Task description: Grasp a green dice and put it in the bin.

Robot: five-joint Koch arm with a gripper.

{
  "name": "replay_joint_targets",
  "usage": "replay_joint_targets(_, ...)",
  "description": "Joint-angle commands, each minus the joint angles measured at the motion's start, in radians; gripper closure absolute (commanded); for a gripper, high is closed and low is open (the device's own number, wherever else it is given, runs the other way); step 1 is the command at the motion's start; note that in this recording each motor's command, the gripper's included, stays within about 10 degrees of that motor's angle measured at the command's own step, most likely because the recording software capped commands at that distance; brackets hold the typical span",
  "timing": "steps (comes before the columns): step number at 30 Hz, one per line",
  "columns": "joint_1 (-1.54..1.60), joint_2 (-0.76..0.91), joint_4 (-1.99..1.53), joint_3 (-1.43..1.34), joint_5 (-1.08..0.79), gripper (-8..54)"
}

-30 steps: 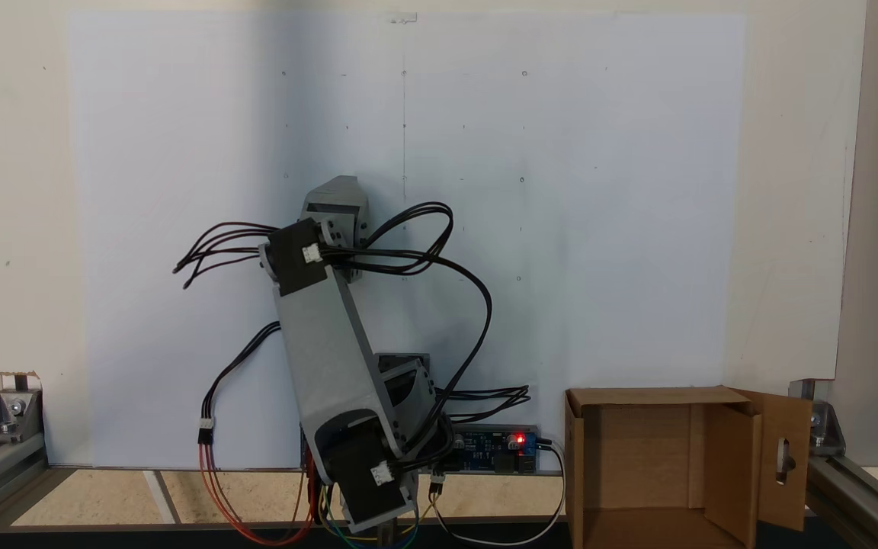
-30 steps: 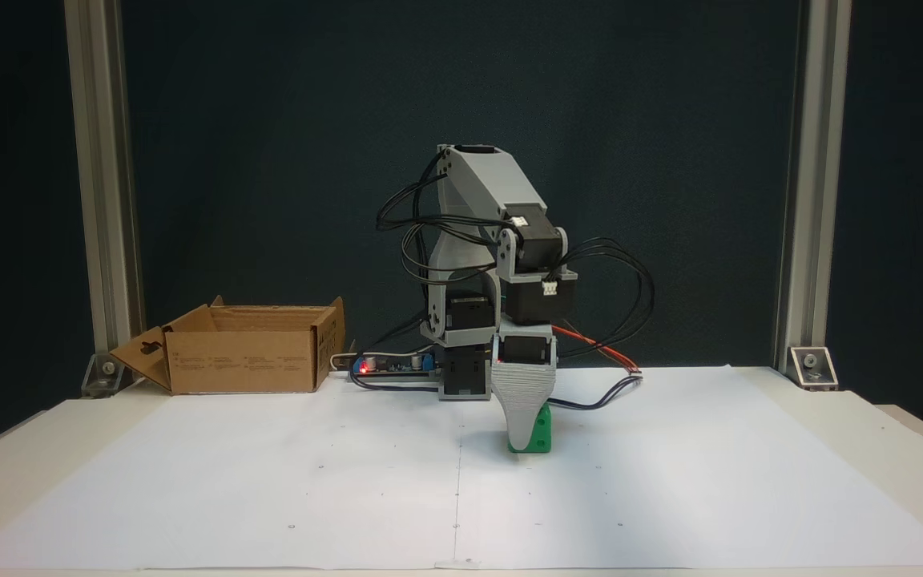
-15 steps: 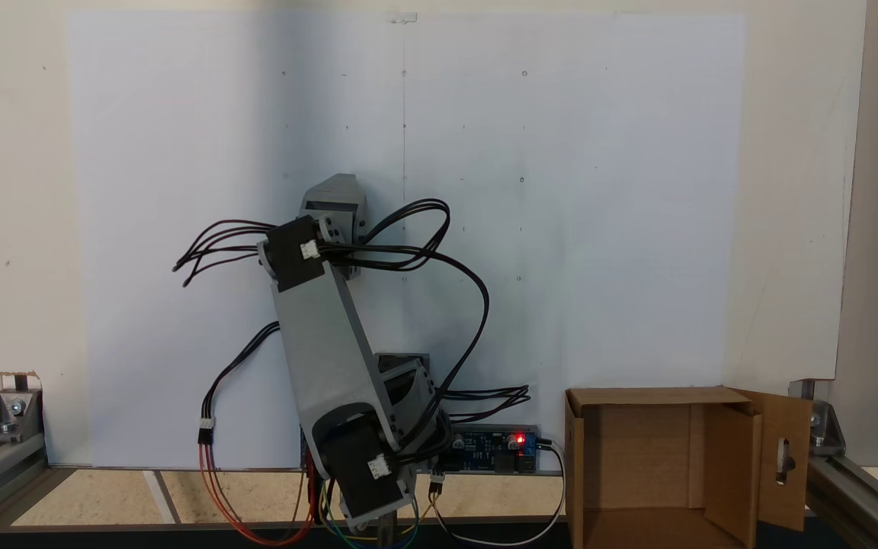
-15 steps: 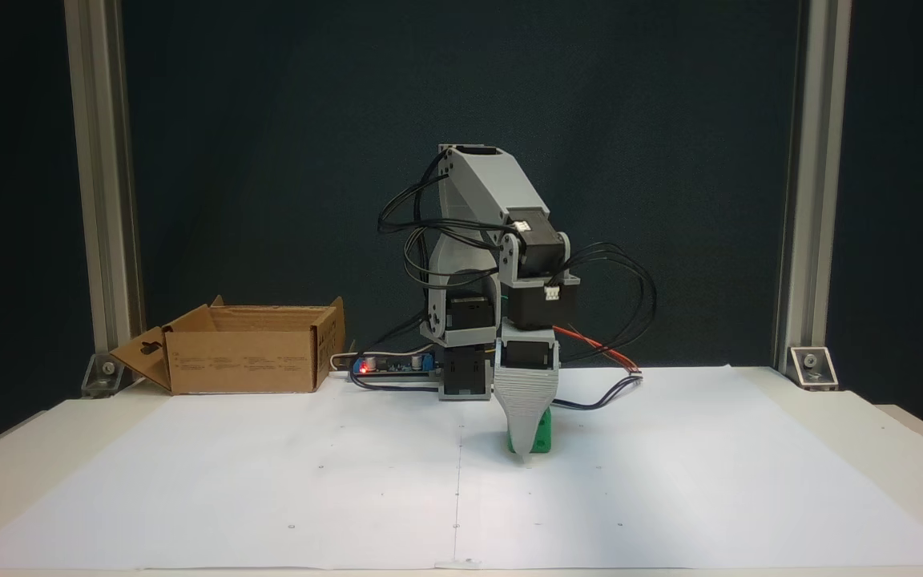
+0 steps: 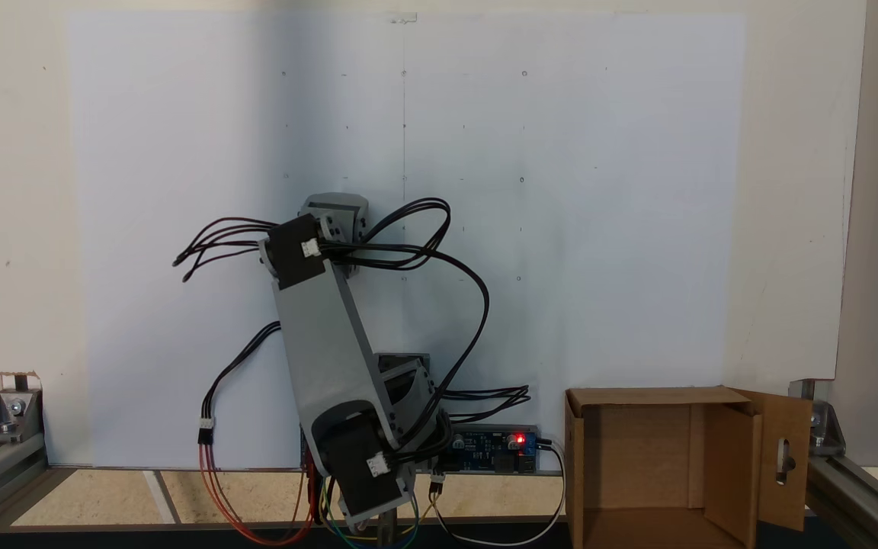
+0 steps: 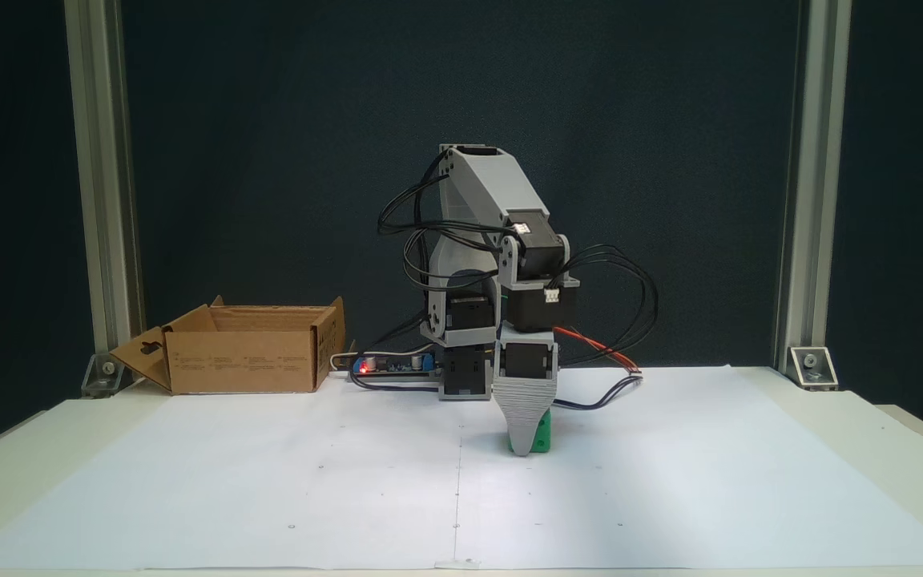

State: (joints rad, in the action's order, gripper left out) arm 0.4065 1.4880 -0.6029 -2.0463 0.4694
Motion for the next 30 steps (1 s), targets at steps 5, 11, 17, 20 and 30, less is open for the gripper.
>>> replay_joint_targets(5, -0.023, 0.072, -0.006, 0.002, 0.06, 33.7)
replay_joint_targets(11, -0.066, 0.265, -0.08, 0.002, 0.054, 33.7)
replay_joint_targets(17, -0.147, 0.555, -0.213, 0.087, 0.041, 33.7)
replay_joint_targets(20, -0.21, 0.6, -0.242, 0.161, -0.002, 33.7)
replay_joint_targets(30, -0.787, 0.537, -0.241, 0.515, -0.256, 33.7)
